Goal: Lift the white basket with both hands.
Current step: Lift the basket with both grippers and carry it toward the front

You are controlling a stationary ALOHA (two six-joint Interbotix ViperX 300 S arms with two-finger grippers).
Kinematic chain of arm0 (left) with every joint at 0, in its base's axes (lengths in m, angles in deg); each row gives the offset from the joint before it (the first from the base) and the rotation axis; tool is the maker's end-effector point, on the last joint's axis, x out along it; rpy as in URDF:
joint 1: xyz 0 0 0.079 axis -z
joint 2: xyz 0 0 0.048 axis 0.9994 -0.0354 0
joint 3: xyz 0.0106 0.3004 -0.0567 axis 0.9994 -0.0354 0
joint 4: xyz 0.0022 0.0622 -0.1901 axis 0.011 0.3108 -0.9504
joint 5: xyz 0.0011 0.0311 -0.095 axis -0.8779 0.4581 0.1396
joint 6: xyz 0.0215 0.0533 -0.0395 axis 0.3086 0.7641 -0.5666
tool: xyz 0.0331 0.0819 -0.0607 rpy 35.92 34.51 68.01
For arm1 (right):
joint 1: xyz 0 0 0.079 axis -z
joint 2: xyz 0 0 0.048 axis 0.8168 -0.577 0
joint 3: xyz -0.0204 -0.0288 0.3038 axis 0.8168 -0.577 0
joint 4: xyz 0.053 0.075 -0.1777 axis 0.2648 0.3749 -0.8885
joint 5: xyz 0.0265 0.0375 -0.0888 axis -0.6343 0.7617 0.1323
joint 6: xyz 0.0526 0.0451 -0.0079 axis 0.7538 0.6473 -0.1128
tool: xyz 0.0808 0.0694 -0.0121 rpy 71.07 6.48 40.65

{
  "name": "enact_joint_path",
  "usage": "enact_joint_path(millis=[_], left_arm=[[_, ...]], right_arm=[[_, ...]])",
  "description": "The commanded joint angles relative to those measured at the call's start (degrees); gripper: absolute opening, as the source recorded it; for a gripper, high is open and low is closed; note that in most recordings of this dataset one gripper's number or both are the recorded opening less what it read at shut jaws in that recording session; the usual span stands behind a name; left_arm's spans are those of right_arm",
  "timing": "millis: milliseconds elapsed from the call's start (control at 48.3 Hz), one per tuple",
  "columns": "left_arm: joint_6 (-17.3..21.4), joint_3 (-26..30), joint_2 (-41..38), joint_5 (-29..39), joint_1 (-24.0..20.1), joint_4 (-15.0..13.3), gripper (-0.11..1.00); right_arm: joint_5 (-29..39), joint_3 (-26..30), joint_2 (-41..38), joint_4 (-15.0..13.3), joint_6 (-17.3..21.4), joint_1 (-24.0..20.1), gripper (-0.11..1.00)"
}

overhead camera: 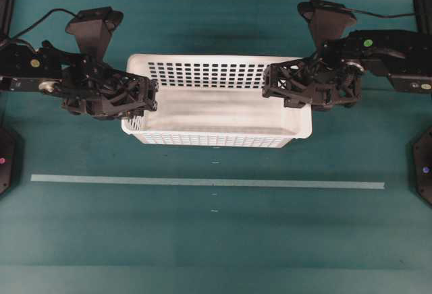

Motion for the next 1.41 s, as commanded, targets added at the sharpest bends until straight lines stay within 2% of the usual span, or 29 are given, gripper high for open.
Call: enact_joint_path(millis=[0, 269, 414, 559, 787, 1077, 1388], left_arm=[[0.0, 1.0, 1.4, 0.0, 0.4, 0.2, 0.03], [-5.2, -0.2, 2.7, 0.4, 5.4, 0.2, 0.03], [-6.4, -0.8, 3.1, 1.1, 9.1, 0.2, 0.03], [-7.1, -1.1, 3.3, 2.3, 10.2, 0.2, 0.03], [-8.6, -0.8, 3.4, 2.3, 12.3, 0.2, 0.03], [-12.7, -0.5, 2.5, 2.3, 17.1, 0.5, 0.03], [-12.8, 0.0, 0.9, 2.2, 18.3, 0.6, 0.03]], right_arm=[[1.5, 0.3, 0.9, -0.1, -0.7, -0.9, 0.16], [2.6, 0.3, 1.8, 0.0, 0.1, -4.0, 0.16], [2.5, 0.0, 1.9, 0.3, 2.4, -7.3, 0.16], [2.3, -0.3, 1.9, 0.3, 5.4, -10.3, 0.16], [2.3, -0.4, 1.9, 0.3, 7.6, -13.5, 0.16], [2.2, -1.1, 1.8, -0.1, 11.0, -17.9, 0.16], [1.6, -1.7, 1.3, -0.5, 14.0, -20.6, 0.16]])
